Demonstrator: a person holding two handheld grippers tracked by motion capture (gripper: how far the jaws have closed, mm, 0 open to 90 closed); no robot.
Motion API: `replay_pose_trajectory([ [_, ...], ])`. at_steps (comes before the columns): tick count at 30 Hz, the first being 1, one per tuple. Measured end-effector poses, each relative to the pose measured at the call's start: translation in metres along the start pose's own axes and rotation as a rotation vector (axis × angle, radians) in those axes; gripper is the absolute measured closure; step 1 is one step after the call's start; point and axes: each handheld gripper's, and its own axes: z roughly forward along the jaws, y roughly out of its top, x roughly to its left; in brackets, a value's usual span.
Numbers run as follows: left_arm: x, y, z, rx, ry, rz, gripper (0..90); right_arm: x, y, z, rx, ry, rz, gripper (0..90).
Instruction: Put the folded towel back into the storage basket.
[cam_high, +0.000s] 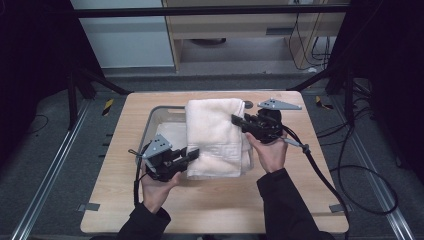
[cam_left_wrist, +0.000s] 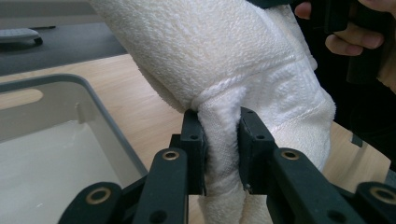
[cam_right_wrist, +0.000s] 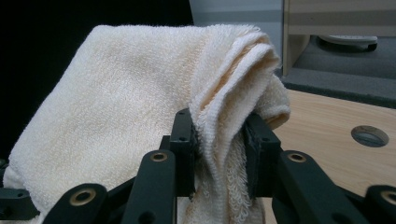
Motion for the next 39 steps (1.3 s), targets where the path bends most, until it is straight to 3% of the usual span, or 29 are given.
replay_pose_trajectory([
  [21, 0.029, 0.005, -0.027, -0.046, 0.061, -0.044, 73.9, 0.028, 0.023, 0.034, -0.007, 0.03, -0.032, 69.0],
  [39, 0.061, 0.007, -0.051, -0.058, 0.123, -0.091, 74.0, 0.054, 0.038, 0.074, -0.004, 0.061, -0.043, 69.0],
])
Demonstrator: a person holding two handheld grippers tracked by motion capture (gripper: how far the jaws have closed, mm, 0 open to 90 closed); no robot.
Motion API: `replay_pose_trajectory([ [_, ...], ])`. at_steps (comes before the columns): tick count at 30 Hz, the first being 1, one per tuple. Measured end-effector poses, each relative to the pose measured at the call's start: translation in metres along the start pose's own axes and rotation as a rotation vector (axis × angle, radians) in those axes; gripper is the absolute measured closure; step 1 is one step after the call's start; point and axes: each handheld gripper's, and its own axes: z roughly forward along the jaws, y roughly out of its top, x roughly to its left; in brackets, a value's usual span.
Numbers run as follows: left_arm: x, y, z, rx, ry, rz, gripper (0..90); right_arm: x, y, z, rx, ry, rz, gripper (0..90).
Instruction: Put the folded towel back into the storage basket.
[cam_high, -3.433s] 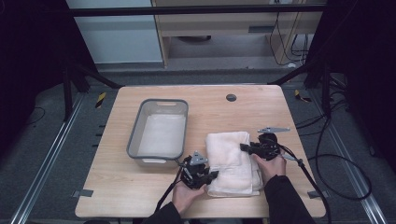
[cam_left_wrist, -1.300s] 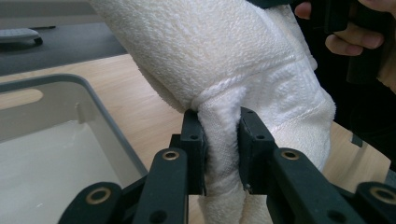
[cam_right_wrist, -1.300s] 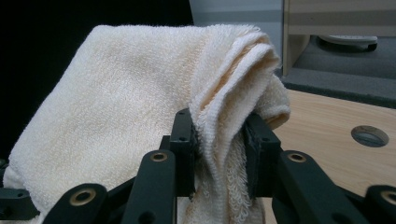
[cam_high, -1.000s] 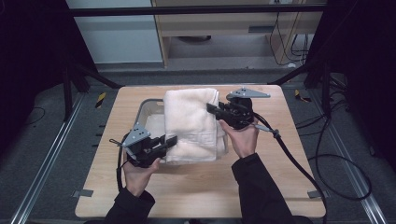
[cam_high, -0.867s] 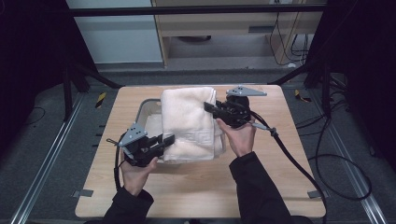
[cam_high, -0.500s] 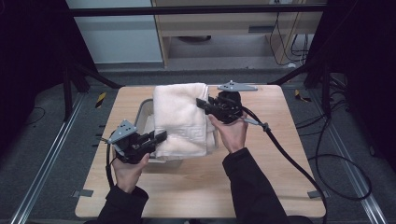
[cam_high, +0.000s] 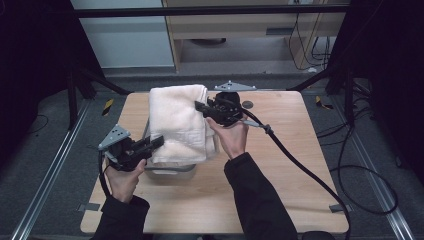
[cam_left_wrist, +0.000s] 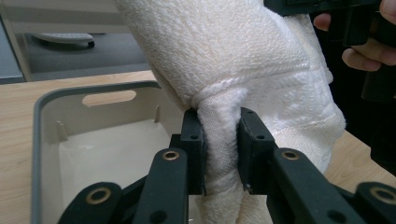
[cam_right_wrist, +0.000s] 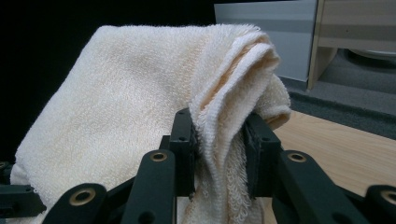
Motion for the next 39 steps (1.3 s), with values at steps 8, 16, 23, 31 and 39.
replay_pose_trajectory([
  [8, 0.016, 0.0, -0.009, -0.001, 0.035, -0.021, 74.0, 0.009, 0.001, 0.017, -0.002, 0.012, 0.004, 69.0],
  [16, 0.03, -0.002, -0.014, 0.003, 0.07, -0.031, 74.0, 0.017, 0.002, 0.036, 0.007, 0.014, 0.006, 69.0],
  [23, 0.04, -0.005, -0.014, 0.01, 0.103, -0.034, 74.0, 0.02, 0.0, 0.053, 0.013, 0.017, 0.015, 69.0],
  [31, 0.054, -0.011, -0.007, 0.032, 0.133, -0.038, 73.9, 0.02, -0.008, 0.074, 0.022, 0.006, 0.021, 68.9],
  [39, 0.068, -0.021, 0.005, 0.076, 0.141, -0.042, 74.0, 0.016, -0.021, 0.091, 0.058, -0.02, 0.029, 68.9],
])
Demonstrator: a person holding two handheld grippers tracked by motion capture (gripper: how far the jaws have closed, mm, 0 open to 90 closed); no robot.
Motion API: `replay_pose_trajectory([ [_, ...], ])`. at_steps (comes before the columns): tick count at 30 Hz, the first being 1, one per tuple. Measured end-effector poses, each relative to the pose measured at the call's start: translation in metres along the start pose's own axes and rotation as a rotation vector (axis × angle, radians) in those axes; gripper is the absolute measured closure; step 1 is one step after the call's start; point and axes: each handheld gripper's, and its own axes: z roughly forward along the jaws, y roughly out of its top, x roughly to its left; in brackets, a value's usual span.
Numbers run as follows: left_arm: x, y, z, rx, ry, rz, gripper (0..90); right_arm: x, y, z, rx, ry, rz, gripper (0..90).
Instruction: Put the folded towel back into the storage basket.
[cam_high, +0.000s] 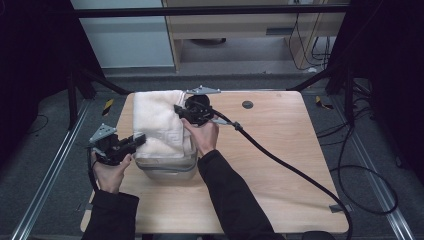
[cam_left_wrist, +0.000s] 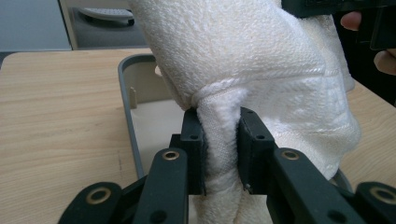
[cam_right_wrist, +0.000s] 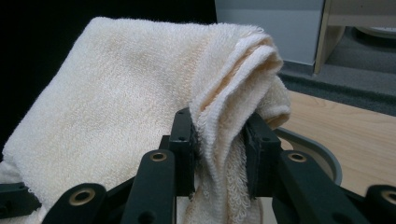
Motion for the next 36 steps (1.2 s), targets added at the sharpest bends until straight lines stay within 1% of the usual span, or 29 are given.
replay_pose_trajectory([
  [1, 0.002, -0.002, 0.002, 0.01, 0.001, 0.0, 74.0, -0.001, -0.003, 0.004, 0.008, -0.004, 0.003, 68.8],
  [5, 0.004, -0.004, 0.006, 0.022, 0.002, 0.0, 74.0, -0.003, -0.008, 0.01, 0.025, -0.016, 0.013, 68.8],
  [9, 0.004, -0.008, 0.012, 0.043, 0.009, 0.009, 74.0, -0.005, -0.013, 0.014, 0.03, -0.021, 0.016, 68.6],
  [17, 0.006, -0.015, 0.024, 0.082, 0.02, 0.022, 74.0, -0.016, -0.03, 0.025, 0.066, -0.039, 0.031, 68.5],
  [22, 0.006, -0.018, 0.03, 0.097, 0.021, 0.026, 74.0, -0.019, -0.034, 0.028, 0.072, -0.039, 0.046, 68.4],
  [23, 0.007, -0.018, 0.031, 0.1, 0.023, 0.028, 74.0, -0.021, -0.035, 0.029, 0.072, -0.04, 0.041, 68.3],
  [24, 0.007, -0.018, 0.032, 0.104, 0.025, 0.029, 74.0, -0.021, -0.036, 0.03, 0.074, -0.041, 0.05, 68.3],
  [29, 0.008, -0.022, 0.038, 0.125, 0.035, 0.036, 74.0, -0.025, -0.043, 0.034, 0.084, -0.046, 0.052, 67.9],
  [31, 0.009, -0.023, 0.04, 0.135, 0.039, 0.039, 74.0, -0.025, -0.048, 0.038, 0.094, -0.057, 0.04, 67.7],
  [34, 0.01, -0.026, 0.043, 0.15, 0.046, 0.038, 73.9, -0.025, -0.05, 0.04, 0.098, -0.06, 0.032, 67.7],
  [36, 0.01, -0.027, 0.046, 0.161, 0.051, 0.041, 73.9, -0.026, -0.052, 0.041, 0.106, -0.064, 0.036, 67.7],
])
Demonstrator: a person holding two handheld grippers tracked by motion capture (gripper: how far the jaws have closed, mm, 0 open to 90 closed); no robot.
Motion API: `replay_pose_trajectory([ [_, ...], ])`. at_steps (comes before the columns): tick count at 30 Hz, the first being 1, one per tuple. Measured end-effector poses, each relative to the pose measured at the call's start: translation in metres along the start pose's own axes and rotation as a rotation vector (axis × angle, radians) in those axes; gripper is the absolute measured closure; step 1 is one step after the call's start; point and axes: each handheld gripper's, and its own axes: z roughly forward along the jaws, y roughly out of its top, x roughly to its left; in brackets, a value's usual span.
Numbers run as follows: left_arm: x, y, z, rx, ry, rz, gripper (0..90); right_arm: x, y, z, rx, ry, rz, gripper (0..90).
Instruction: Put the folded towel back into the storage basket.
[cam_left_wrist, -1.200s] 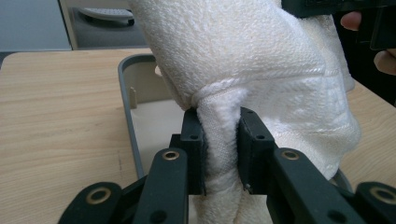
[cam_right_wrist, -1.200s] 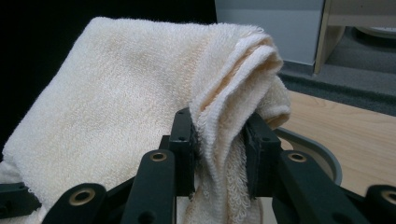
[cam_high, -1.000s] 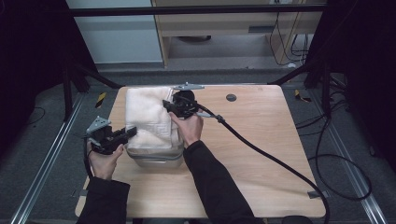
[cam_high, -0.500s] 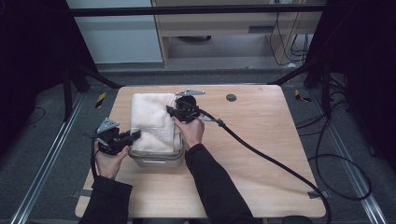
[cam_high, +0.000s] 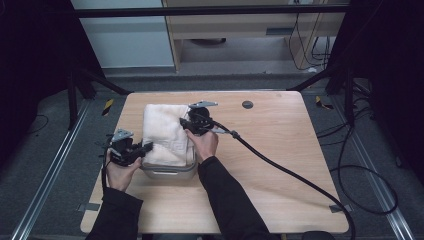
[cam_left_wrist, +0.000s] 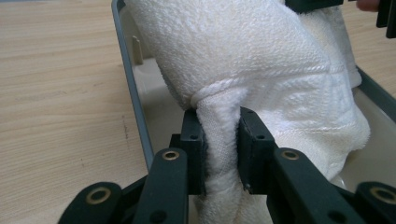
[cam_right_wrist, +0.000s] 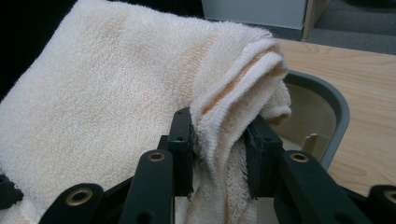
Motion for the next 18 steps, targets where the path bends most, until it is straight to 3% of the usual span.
replay_pose_trajectory([
  [18, -0.001, -0.006, 0.015, 0.067, 0.02, 0.014, 72.9, -0.006, -0.015, 0.008, 0.022, -0.022, -0.013, 66.3],
])
